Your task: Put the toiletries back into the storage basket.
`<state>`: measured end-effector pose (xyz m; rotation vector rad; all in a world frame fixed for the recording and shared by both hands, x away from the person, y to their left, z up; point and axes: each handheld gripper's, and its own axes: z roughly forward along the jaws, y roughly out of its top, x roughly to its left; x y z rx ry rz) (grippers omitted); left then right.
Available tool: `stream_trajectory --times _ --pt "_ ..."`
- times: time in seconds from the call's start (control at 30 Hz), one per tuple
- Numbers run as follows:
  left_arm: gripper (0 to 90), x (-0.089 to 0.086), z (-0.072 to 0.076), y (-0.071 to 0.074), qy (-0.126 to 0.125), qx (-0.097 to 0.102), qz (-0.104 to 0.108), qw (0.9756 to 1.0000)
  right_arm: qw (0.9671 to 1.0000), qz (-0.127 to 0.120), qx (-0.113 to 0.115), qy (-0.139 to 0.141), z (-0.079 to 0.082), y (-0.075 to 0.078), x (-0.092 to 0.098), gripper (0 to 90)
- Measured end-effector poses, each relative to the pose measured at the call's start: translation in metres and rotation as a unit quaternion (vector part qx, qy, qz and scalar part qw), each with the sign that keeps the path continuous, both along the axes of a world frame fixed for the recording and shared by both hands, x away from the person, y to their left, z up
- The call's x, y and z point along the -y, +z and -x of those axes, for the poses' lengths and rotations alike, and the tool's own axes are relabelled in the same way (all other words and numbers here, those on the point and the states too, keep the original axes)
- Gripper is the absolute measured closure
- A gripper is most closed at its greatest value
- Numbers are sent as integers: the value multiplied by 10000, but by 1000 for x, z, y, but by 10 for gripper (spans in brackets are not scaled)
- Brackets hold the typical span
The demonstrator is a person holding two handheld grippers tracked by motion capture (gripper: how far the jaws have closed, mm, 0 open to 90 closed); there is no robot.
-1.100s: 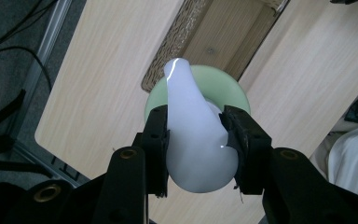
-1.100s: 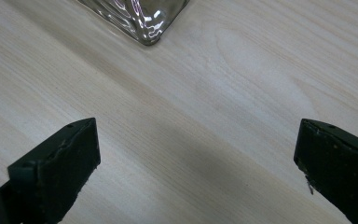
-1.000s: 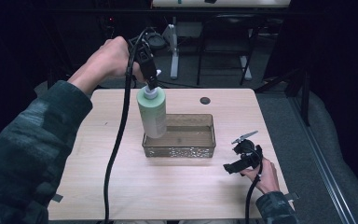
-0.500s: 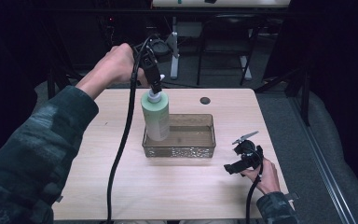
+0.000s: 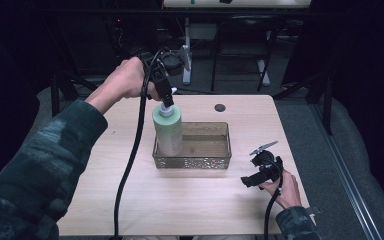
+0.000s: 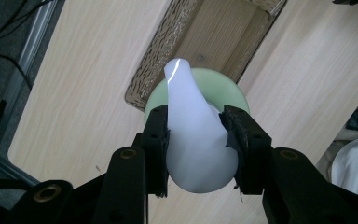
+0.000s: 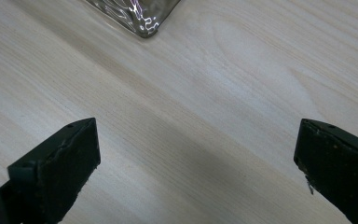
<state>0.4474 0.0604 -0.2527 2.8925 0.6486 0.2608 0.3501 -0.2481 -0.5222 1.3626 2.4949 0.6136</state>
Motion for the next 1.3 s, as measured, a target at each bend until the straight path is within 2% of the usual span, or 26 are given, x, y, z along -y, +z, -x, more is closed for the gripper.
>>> stream_trajectory --times 0.17,0.3,1.3 --pt "629 -2 0 -7 8 -18 37 10000 10000 -8 -20 0 0 0 -1 0" --pt "628 -4 -1 -13 6 -78 -21 10000 10000 10 1 24 0 0 0 0" --pt "629 -21 -8 -49 112 -302 -80 9994 10000 24 -35 24 0 0 -1 0"
